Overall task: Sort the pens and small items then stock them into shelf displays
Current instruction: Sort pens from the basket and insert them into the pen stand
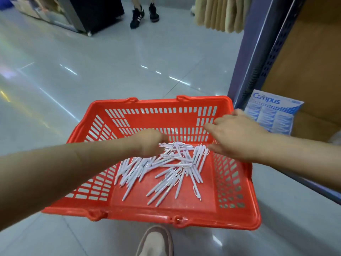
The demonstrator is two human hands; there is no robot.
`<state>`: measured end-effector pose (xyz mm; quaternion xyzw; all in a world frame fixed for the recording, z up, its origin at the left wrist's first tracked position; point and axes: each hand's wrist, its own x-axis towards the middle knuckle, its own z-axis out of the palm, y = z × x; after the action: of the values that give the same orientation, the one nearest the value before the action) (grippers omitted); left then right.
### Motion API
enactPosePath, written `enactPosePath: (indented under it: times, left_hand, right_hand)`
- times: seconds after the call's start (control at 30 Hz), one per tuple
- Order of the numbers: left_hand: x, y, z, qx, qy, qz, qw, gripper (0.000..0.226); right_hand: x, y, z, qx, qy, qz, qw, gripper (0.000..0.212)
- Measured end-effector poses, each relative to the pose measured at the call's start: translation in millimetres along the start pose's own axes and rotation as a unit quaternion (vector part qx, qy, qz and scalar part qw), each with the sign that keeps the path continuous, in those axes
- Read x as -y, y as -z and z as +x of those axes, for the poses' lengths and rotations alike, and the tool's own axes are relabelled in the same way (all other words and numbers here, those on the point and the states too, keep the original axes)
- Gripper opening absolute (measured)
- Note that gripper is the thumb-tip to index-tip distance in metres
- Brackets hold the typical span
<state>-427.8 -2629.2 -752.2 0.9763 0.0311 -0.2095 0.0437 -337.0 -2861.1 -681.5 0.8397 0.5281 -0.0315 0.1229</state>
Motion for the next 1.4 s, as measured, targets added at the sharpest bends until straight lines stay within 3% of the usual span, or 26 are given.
enactPosePath:
  times: [0.17, 0.3, 0.4, 0.57, 0.8, 0.93, 1.03, 1.13, 1.2, 1.3, 1.4]
  left_hand:
    - [47.0, -61.6, 19.8, 0.003, 0.070, 0.014, 0.997, 0.051]
    - [63.8, -101.6, 26.5, 0.018, 0.153, -0.057, 0.986, 0.074]
    - [62.5, -122.9, 35.0, 0.027, 0.155, -0.067, 0.985, 0.079]
    - [47.2, -129.2, 47.6, -0.007, 0.122, -0.071, 0.990, 0.056]
    - [40.0, -130.1, 55.0, -0.006, 0.104, -0.112, 0.988, 0.043]
    - [45.7, -120.3, 54.8, -0.013, 0.102, -0.184, 0.977, 0.026]
    - [49.0, -111.2, 54.9, -0.030, 0.119, -0.265, 0.956, 0.018]
    - [50.0, -101.6, 55.6, 0.008, 0.117, -0.322, 0.939, 0.008]
    - [50.5, -93.7, 54.4, 0.023, 0.110, -0.341, 0.933, 0.016]
    - [54.5, -77.7, 52.7, 0.048, 0.087, -0.323, 0.941, 0.021]
    - [61.0, -62.5, 54.3, 0.054, 0.079, -0.257, 0.962, 0.003]
  right_hand:
    - [30.0, -26.4, 62.1, 0.111, -0.027, 0.149, 0.982, 0.048]
    - [52.7, -90.2, 95.7, 0.139, -0.168, 0.303, 0.927, 0.055]
    - [70.5, -131.2, 101.5, 0.132, -0.260, 0.366, 0.884, 0.064]
    - [91.9, -169.8, 95.0, 0.141, -0.323, 0.347, 0.869, 0.068]
    - [92.4, -174.0, 106.2, 0.157, -0.330, 0.359, 0.859, 0.048]
    - [91.2, -171.9, 106.2, 0.181, -0.329, 0.352, 0.857, 0.022]
    - [84.9, -171.3, 104.4, 0.162, -0.348, 0.365, 0.848, 0.029]
    - [78.7, -168.8, 106.8, 0.146, -0.360, 0.387, 0.836, 0.036]
    - [75.8, -164.8, 110.0, 0.155, -0.362, 0.399, 0.828, 0.035]
    - [70.6, -154.8, 112.4, 0.182, -0.346, 0.381, 0.838, 0.032]
    - [62.6, -139.0, 108.9, 0.183, -0.328, 0.346, 0.860, 0.039]
